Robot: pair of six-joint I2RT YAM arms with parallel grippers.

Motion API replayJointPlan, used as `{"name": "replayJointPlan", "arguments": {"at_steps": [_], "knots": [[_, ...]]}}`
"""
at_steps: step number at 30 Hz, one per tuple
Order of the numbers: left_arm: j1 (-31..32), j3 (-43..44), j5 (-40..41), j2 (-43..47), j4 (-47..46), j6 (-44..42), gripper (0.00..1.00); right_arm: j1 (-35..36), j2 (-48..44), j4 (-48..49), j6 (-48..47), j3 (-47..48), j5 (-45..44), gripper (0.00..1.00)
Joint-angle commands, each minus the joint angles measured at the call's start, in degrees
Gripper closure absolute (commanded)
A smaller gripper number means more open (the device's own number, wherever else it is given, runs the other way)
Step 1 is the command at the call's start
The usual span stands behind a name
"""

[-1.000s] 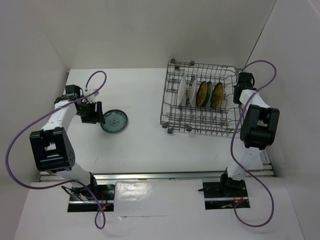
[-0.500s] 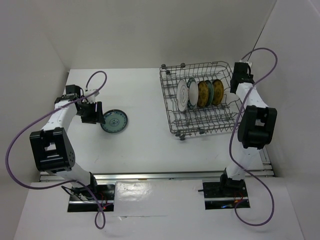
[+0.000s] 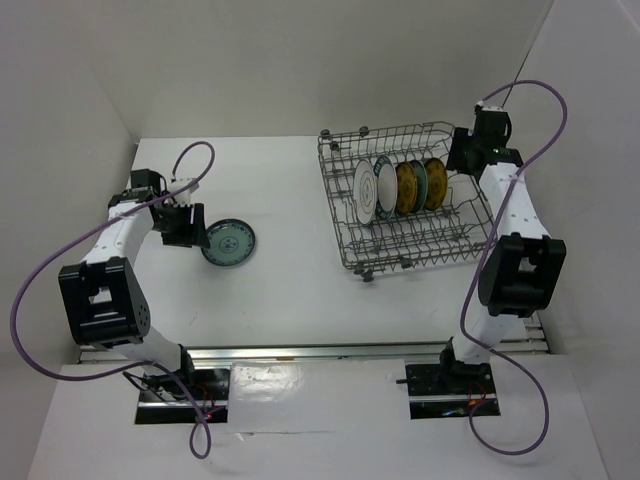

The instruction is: Unload the plates from the dish rack

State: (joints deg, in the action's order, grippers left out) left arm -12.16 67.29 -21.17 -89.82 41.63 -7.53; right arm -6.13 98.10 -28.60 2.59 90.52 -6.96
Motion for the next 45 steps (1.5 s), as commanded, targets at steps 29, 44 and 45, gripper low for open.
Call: {"name": "replayJointPlan", "arguments": {"at_steps": [29,44,45], "knots": [[0.3,5.13,-5.37,9.75,6.18,-2.92,0.16,8.48,-5.53,-4.27,5.33,7.38,-18.42,1.0],[2.76,10.67,-17.32,14.58,9.0,-4.15,0.07,37.94,-14.35,4.75,12.87,1.52,-0.78,1.0],[3.28,11.37,-18.55,14.59,9.78,-4.16,0.07,38.64,-12.95,6.61,14.36,-0.41,4.45,1.0]]}}
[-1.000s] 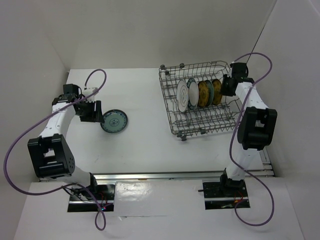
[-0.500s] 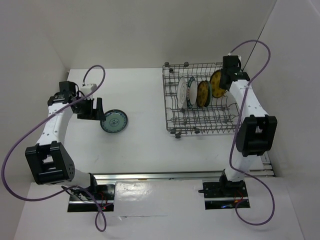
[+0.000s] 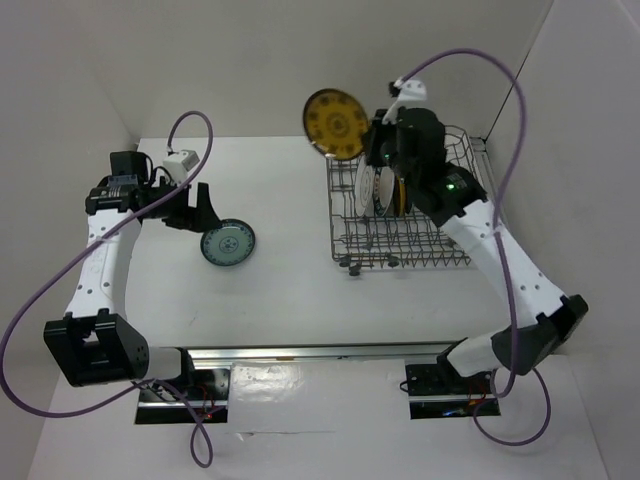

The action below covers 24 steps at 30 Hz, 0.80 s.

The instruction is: Unload the plates from the dish rack

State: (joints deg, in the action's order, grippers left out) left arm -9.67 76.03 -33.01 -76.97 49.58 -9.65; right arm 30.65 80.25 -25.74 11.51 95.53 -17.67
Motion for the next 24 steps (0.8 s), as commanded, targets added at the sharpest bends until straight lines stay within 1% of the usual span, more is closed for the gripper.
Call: {"name": "replayJointPlan", "arguments": {"at_steps": [1,2,3,5,6,8,9,12,14,15,16,20,23,24], "knots": [[0.79,2.63,-8.19,1.73,1.83,-2.04,0.07,1.87,5.96,5.59,7.72,-8.57,20.43,1.0],[0.79,2.63,-8.21,1.73,1.83,-2.04,0.07,2.91,7.28,8.57,8.52,-9.38,29.71,1.0],[0.79,2.63,-8.21,1.73,1.83,-1.43,0.07,4.05,10.51,9.73,9.49,-9.39,34.15,1.0],[1.41,2.63,-8.21,1.73,1.83,-0.9,0.07,4.76,13.6,13.41,12.83,-10.88,43.2,1.0],[1.41,3.15,-8.73,1.73,1.83,-0.9,0.08,5.64,16.06,17.35,13.88,-10.89,49.51,1.0],[1.41,3.16,-8.73,1.21,2.54,-0.9,0.08,7.04,18.0,19.84,14.77,-11.59,52.2,1.0],[1.93,2.03,-8.21,1.21,2.54,-0.9,0.08,8.36,19.58,21.15,14.77,-11.59,52.21,1.0],[1.94,-0.26,-1.55,0.6,0.87,-0.28,0.08,10.03,22.57,22.92,14.77,-10.37,54.75,1.0],[1.94,-3.42,3.37,0.59,-0.18,-1.68,0.1,10.65,24.51,22.92,15.3,-10.36,54.76,1.0],[1.94,-4.39,4.27,0.59,-0.71,-1.69,0.1,11.18,26.43,22.92,15.3,-10.36,56.15,1.0],[1.94,-6.14,4.27,0.59,-0.72,-2.99,0.1,11.18,27.15,23.53,15.82,-10.36,56.17,1.0],[1.94,-7.65,-0.63,0.59,0.52,-4.94,0.14,12.93,30.23,25.21,16.44,-9.84,57.4,1.0],[1.94,-8.27,-2.13,-0.1,1.91,-5.46,0.35,12.94,31.46,25.74,17.06,-8.7,57.4,1.0],[1.94,-7.4,-2.66,-1.24,2.88,-6.16,0.45,12.94,32.16,26.26,17.67,-8.69,57.92,1.0]]}}
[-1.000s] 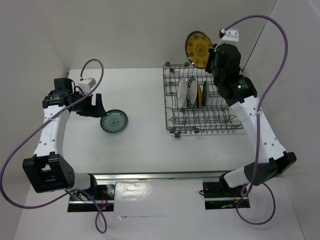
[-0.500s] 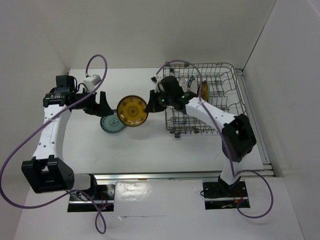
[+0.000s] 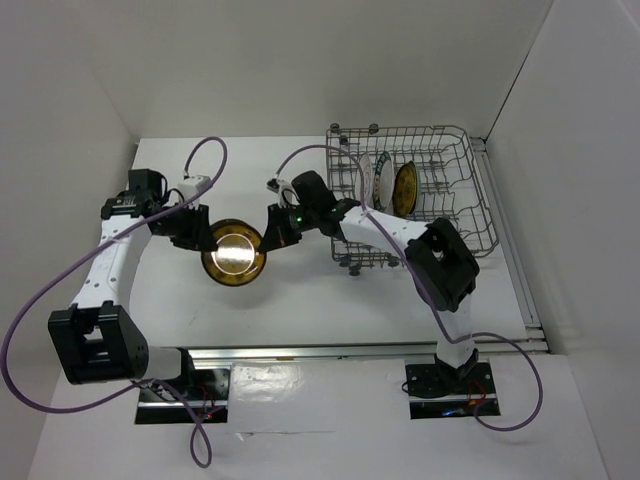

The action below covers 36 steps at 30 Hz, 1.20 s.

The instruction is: Unload the plates from the dish rack

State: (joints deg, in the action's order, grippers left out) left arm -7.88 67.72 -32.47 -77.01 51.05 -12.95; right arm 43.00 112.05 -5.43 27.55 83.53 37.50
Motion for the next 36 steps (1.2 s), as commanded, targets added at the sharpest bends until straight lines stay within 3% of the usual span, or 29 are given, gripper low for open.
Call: {"name": "replayJointPlan", "arguments": {"at_steps": [1,3,4,11,12,15,16,21,26,30,32,34,36], "knots": [[0.15,2.14,-3.22,-1.99,2.47,-3.39,0.72,0.59,0.88,5.96,1.63,3.31,2.76,1.0],[0.15,2.76,-4.01,-4.27,4.05,-3.4,0.95,1.11,1.5,5.96,1.63,4.88,2.76,1.0],[0.15,3.55,-3.14,-4.89,4.06,-2.44,1.0,1.12,1.51,4.22,1.63,4.89,2.24,1.0],[0.15,5.31,-0.58,-6.92,2.74,-0.15,1.0,1.12,2.56,-0.53,-0.92,8.75,-0.58,0.91],[0.15,5.92,-0.58,-6.92,2.74,0.46,1.0,1.12,2.56,-1.24,-2.31,9.89,-0.58,0.69],[-0.55,5.93,2.14,-7.44,0.03,1.78,1.0,0.42,3.08,-4.93,-3.12,11.13,-1.64,0.43],[-1.52,5.93,3.45,-8.23,-0.85,2.31,1.0,0.41,3.09,-5.46,-3.64,11.92,-2.16,0.29],[-5.74,7.16,3.65,-12.01,-4.46,4.25,1.0,-3.1,-0.59,-11.34,-4.17,14.65,-4.09,0.23],[-5.74,7.16,1.9,-19.13,-6.93,4.78,1.0,-5.12,-7.19,-17.85,-8.65,17.98,-11.38,0.17],[-5.74,9.97,-1.11,-23.88,-7.44,4.6,1.0,-6.62,-9.48,-19.97,-8.65,16.15,-11.39,0.17],[-5.74,10.58,2.3,-25.81,-8.68,5.38,1.0,-6.62,-11.14,-21.19,-8.65,14.39,-11.39,0.17],[-5.74,11.2,4.68,-26.96,-9.21,5.39,0.88,-6.62,-11.93,-21.9,-8.13,13.86,-10.78,0.17],[-5.74,11.82,7.85,-27.75,-9.21,5.39,0.85,-6.62,-12.56,-22.51,-7.25,13.86,-10.17,0.17]]}}
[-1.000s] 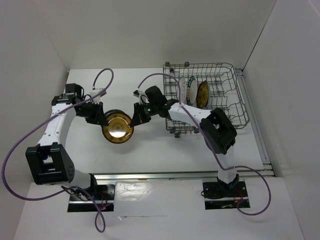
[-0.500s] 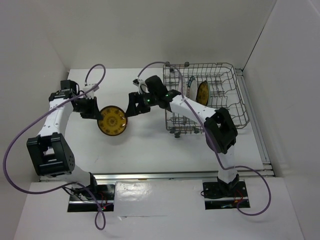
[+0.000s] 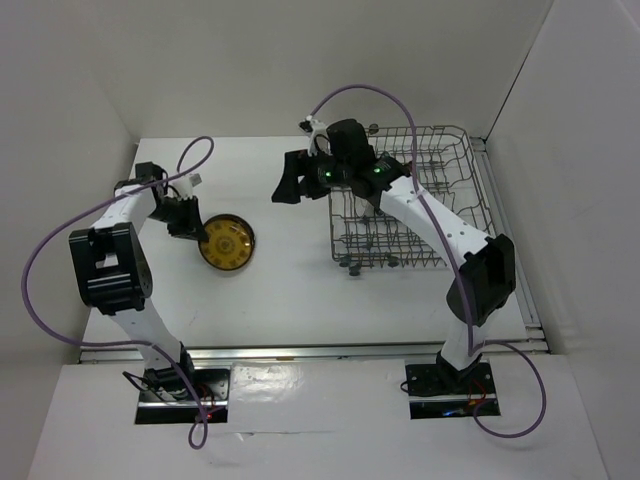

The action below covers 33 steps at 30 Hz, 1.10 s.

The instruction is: Unload the plates from the dish rack

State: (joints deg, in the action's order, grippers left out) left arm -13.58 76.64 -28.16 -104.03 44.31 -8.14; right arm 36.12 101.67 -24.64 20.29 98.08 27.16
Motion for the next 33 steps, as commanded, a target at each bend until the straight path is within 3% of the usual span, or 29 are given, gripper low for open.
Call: {"name": "replayJointPlan", "arguments": {"at_steps": [1,7,8,9,12,16,20,24,27,33], "knots": [[-0.04,2.9,4.34,-0.74,-3.26,0.58,0.85,0.27,-2.18,-4.0,0.53,-0.7,0.18,0.16],[-0.04,3.95,5.4,-2.49,-4.32,1.19,0.82,0.27,-4.72,-5.41,0.54,0.53,0.7,0.16],[-0.04,3.95,6.01,-3.1,-4.32,1.2,0.79,0.27,-4.72,-5.41,0.54,0.53,0.7,0.16],[-0.04,3.95,6.01,-3.72,-4.32,1.2,0.67,0.27,-5.25,-5.41,0.54,1.05,0.7,0.16],[-0.04,3.95,7.76,-6.01,-3.8,1.2,0.47,0.27,-5.87,-6.64,-0.69,1.67,0.01,0.15],[1.19,3.95,14.35,-7.68,-2.31,-0.64,0.42,-0.25,-5.34,-10.41,-2.8,4.65,-3.16,0.15],[2.51,5.18,16.91,-5.4,-0.9,-0.65,0.37,-1.66,-4.81,-18.23,0.09,11.41,-15.86,0.14],[4.44,6.24,18.85,-1.8,0.33,-0.65,0.33,-11.12,-5.34,-26.84,1.33,13.27,-28.09,0.1],[4.97,5.72,19.55,0.58,0.33,-0.65,0.32,-19.47,-5.34,-29.49,-1.13,13.27,-29.71,0.1],[5.59,5.71,23.67,3.38,2.35,-1.79,0.32,-27.93,-2.98,-25.28,-5.08,12.32,-35.06,0.18]]}}
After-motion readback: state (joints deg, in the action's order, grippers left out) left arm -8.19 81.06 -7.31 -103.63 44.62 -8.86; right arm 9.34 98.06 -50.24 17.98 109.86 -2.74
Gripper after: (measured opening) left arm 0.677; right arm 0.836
